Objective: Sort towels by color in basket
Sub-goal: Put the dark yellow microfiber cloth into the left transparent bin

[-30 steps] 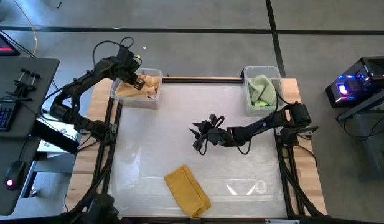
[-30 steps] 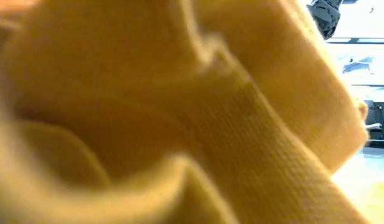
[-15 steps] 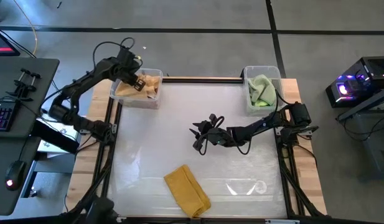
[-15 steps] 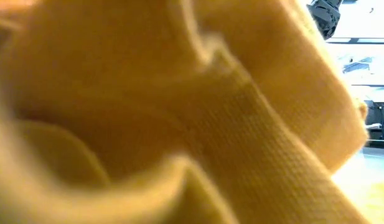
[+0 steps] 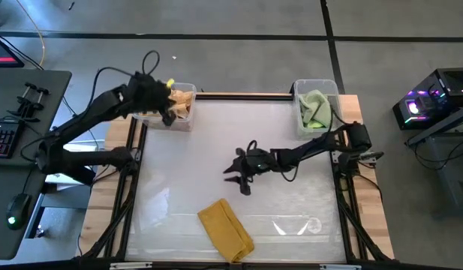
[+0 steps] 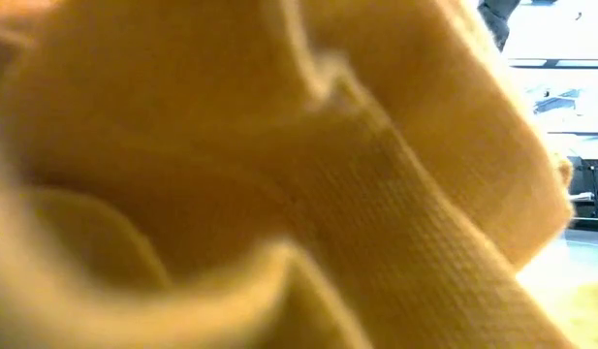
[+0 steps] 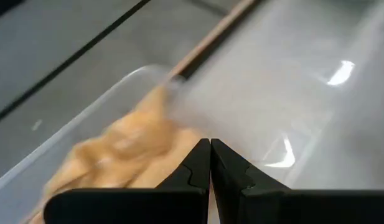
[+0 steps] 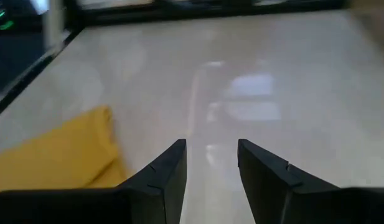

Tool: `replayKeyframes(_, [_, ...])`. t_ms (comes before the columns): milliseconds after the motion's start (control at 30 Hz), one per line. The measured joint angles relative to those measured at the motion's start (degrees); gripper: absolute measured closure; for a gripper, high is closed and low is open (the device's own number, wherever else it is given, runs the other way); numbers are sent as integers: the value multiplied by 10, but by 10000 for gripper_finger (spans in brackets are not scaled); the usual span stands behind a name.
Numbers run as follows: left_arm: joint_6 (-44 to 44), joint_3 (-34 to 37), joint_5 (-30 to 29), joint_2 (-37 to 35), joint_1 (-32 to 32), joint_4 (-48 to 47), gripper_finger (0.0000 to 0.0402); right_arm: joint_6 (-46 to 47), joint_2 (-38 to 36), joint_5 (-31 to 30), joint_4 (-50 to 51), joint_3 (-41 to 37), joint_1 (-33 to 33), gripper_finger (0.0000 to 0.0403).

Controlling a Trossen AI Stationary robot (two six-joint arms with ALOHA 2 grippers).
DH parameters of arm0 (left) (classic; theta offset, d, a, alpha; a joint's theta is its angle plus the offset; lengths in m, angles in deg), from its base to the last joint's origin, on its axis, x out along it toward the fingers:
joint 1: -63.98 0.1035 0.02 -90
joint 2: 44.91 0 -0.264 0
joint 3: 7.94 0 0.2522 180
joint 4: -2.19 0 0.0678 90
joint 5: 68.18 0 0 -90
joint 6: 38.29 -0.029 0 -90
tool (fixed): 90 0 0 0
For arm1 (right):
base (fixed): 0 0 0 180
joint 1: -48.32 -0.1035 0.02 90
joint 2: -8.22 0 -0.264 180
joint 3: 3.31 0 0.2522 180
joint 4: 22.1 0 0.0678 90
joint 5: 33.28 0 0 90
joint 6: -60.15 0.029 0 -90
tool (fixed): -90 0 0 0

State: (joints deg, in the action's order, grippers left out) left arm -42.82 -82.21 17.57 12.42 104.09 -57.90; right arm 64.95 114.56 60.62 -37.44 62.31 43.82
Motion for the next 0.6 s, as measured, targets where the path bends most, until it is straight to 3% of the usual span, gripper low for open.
replayKeyframes(133, [5,6,0,-36,-107,12,401,-49,48,73,34,42,-7,264])
replayKeyframes(267, [15,66,-7,-73,-202,97,401,-146,97,148,98,100,-22,264])
replayKeyframes(433, [24,186,-7,-107,-305,263,401,-211,146,163,130,157,-31,265])
replayKeyframes(600, [23,288,-11,-111,-375,410,401,-216,174,172,140,181,-30,266])
